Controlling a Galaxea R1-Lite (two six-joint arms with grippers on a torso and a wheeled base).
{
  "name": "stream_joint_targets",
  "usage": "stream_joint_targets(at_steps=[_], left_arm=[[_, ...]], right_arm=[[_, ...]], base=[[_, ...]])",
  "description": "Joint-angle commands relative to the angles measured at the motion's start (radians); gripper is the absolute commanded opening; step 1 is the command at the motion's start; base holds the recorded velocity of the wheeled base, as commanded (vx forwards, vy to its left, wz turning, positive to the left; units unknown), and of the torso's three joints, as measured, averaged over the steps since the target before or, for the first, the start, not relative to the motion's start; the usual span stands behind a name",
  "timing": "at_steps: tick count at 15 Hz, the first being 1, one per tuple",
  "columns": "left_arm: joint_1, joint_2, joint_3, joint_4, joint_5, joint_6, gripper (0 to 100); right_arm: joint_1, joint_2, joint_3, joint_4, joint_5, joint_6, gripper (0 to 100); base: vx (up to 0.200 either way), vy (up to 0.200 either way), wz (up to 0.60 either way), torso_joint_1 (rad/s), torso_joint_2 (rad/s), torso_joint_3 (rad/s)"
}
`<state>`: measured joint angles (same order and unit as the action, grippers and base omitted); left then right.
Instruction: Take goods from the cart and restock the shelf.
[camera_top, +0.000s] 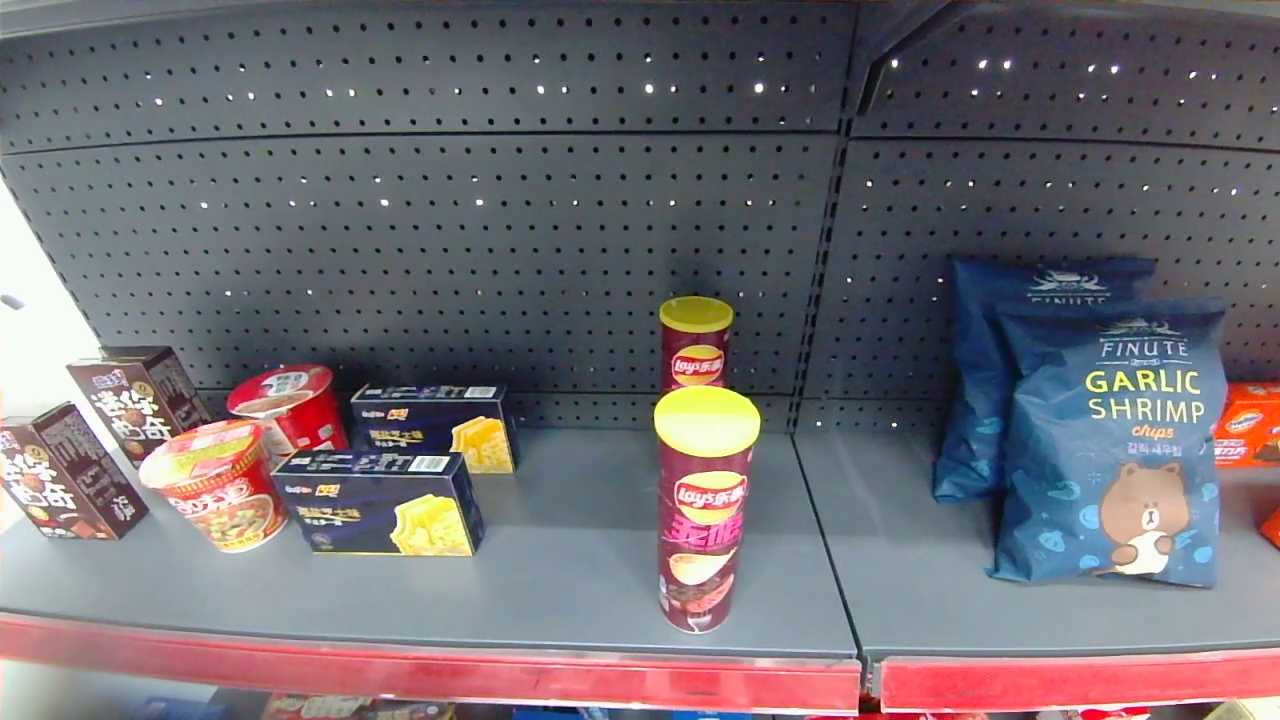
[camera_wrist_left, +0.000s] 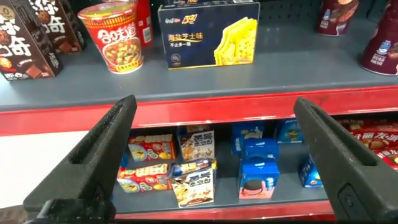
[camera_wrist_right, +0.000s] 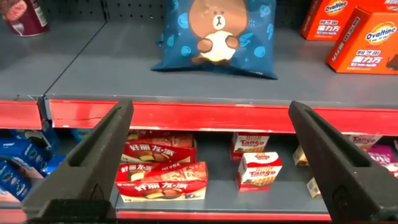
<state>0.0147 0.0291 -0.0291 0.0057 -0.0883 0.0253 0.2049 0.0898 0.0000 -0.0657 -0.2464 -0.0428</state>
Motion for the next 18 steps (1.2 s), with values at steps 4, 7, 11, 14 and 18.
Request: stream_joint_targets(at_steps=[4,7,11,14,18], left_arm=[[-0.002,0.003,-0.003,0.003,-0.007,-0.004,100],[-0.002,0.003,-0.006,0.003,-0.024,-0.033,100],[-0.002,0.005,-0.006,0.003,-0.024,-0.035,100],[-0.002,0.003,-0.006,0.005,-0.025,-0.036,100],[-0.002,0.005,-0.006,0.003,-0.025,-0.054,100]], right_arm=[[0.001,0.005,0.000,0.000,0.006,0.000,100],[0.001,0.005,0.000,0.000,0.013,0.000,100],[0.001,0.005,0.000,0.000,0.018,-0.002,100],[0.001,0.005,0.000,0.000,0.019,-0.002,100],[0.001,0.005,0.000,0.000,0.022,-0.006,100]], base=[[0.000,0.000,0.00,0.000,0.00,0.000],[0.000,0.000,0.00,0.000,0.00,0.000],[0.000,0.000,-0.15,0.001,0.00,-0.001],[0.000,0.000,0.00,0.000,0.00,0.000],[0.000,0.000,0.00,0.000,0.00,0.000]])
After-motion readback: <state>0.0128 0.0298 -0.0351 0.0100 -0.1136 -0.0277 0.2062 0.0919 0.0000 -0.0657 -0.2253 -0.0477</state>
